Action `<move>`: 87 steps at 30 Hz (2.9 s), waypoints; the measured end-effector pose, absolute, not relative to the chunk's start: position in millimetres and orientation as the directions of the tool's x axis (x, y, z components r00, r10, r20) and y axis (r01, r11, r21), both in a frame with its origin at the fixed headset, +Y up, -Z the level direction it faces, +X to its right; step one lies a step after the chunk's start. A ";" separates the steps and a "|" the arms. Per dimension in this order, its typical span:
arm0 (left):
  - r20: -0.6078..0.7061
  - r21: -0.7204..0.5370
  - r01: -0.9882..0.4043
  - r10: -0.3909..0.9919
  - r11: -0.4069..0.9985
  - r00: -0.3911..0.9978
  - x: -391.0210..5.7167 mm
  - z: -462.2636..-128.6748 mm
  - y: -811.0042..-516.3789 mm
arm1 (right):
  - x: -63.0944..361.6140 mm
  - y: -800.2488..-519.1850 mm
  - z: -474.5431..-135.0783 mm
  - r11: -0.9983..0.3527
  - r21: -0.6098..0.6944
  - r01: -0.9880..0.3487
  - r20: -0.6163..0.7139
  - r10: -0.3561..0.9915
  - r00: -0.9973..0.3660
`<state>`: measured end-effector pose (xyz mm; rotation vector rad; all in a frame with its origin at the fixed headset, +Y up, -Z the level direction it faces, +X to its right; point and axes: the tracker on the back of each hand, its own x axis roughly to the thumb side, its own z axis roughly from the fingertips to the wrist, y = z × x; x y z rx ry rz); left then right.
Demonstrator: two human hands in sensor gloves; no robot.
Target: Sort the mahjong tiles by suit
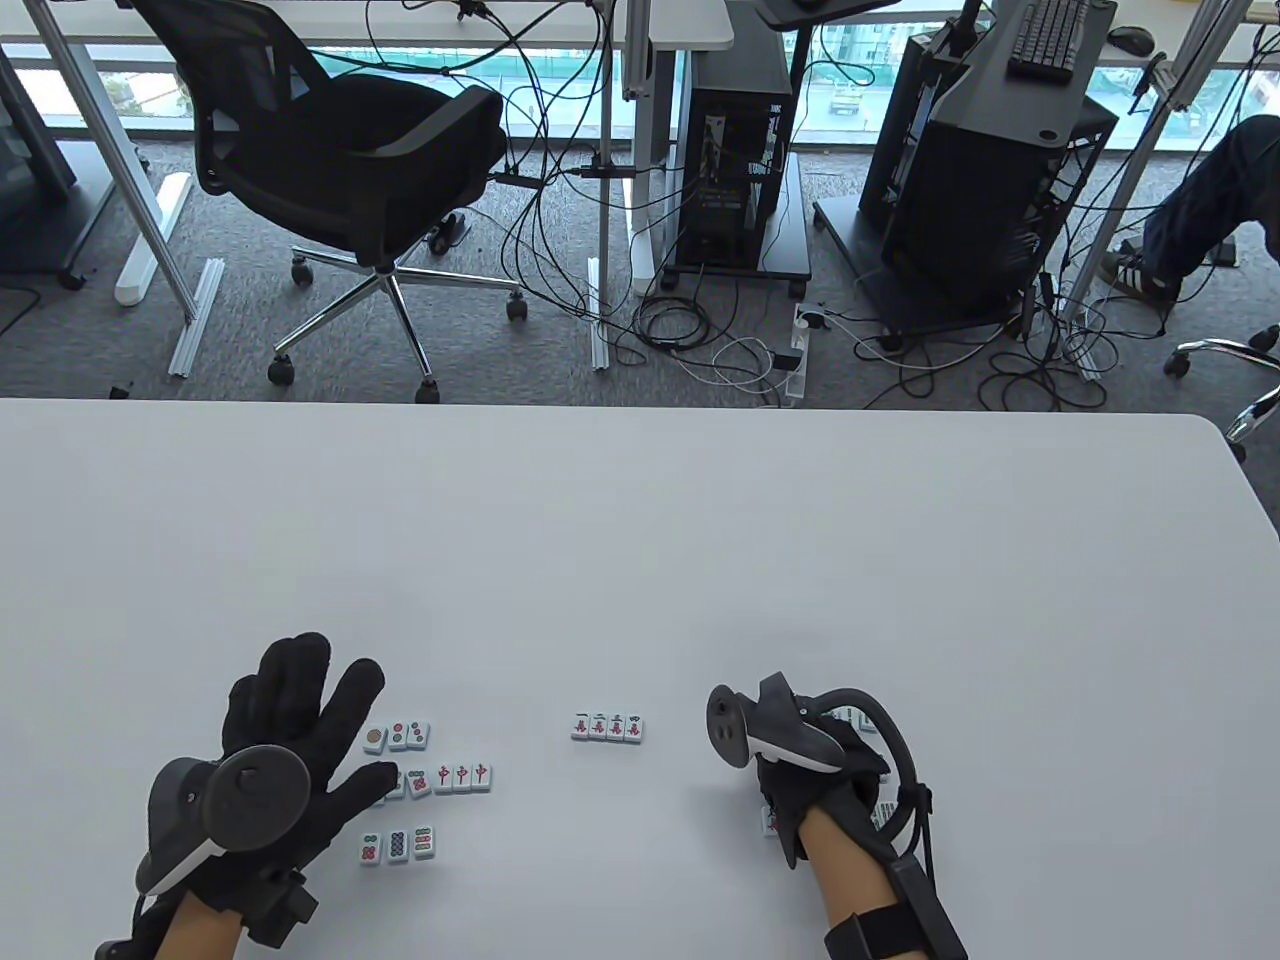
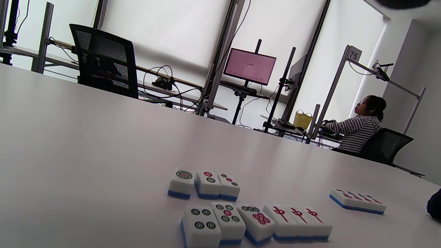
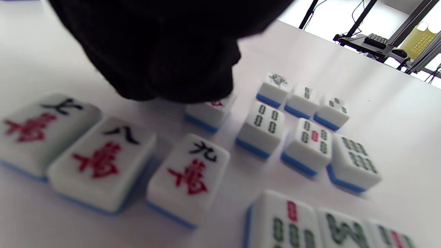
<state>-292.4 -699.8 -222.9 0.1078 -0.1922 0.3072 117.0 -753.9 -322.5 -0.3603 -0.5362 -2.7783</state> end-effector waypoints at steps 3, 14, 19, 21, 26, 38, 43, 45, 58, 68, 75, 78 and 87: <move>0.205 0.076 -0.311 0.291 0.947 0.935 -292.1 -223.3 -700.1 | 95.0 -749.2 -324.9 -0.951 0.225 0.214 0.330 -0.133 -0.935; 0.211 0.069 -0.312 0.291 0.948 0.933 -289.8 -223.9 -700.7 | 35.7 -759.6 -328.3 -0.963 0.169 0.210 0.450 -0.114 -0.886; 0.216 0.067 -0.307 0.286 0.950 0.934 -288.7 -223.9 -701.2 | 28.3 -765.4 -328.9 -0.965 0.148 0.215 0.453 -0.127 -0.882; 0.216 0.069 -0.307 0.286 0.949 0.933 -288.7 -223.9 -701.3 | 28.1 -765.3 -328.2 -0.966 0.131 0.223 0.447 -0.144 -0.883; 0.213 0.068 -0.311 0.291 0.948 0.933 -289.3 -223.8 -701.3 | 37.0 -756.7 -323.7 -0.962 0.113 0.248 0.457 -0.171 -0.873; 0.213 0.067 -0.309 0.289 0.949 0.933 -289.6 -223.8 -702.0 | 129.6 -727.5 -317.6 -0.936 0.195 0.291 0.262 -0.237 -0.936; 0.210 0.058 -0.305 0.287 0.951 0.935 -289.0 -224.1 -703.0 | 154.0 -740.4 -308.2 -0.908 0.277 0.314 0.239 -0.252 -0.938; 0.210 0.055 -0.300 0.283 0.952 0.936 -288.5 -224.2 -703.6 | 157.1 -745.9 -306.3 -0.906 0.282 0.316 0.241 -0.252 -0.937; 0.205 0.047 -0.300 0.284 0.953 0.937 -288.1 -225.0 -704.3 | 138.9 -760.6 -315.0 -0.893 0.282 0.351 0.278 -0.274 -0.921; 0.207 0.045 -0.303 0.288 0.952 0.935 -288.2 -225.3 -704.5 | 66.5 -753.1 -322.0 -0.971 0.140 0.192 0.412 -0.119 -0.903; 0.212 0.051 -0.314 0.297 0.948 0.931 -288.9 -225.4 -704.3 | 44.0 -761.0 -326.5 -0.970 0.140 0.201 0.427 -0.124 -0.896; 0.212 0.051 -0.315 0.297 0.948 0.931 -289.2 -225.4 -704.4 | 42.0 -765.3 -326.6 -0.969 0.142 0.200 0.432 -0.121 -0.894; 0.217 0.047 -0.314 0.297 0.948 0.930 -288.7 -224.9 -704.8 | 61.9 -748.9 -314.6 -0.974 0.086 0.209 0.431 -0.152 -0.889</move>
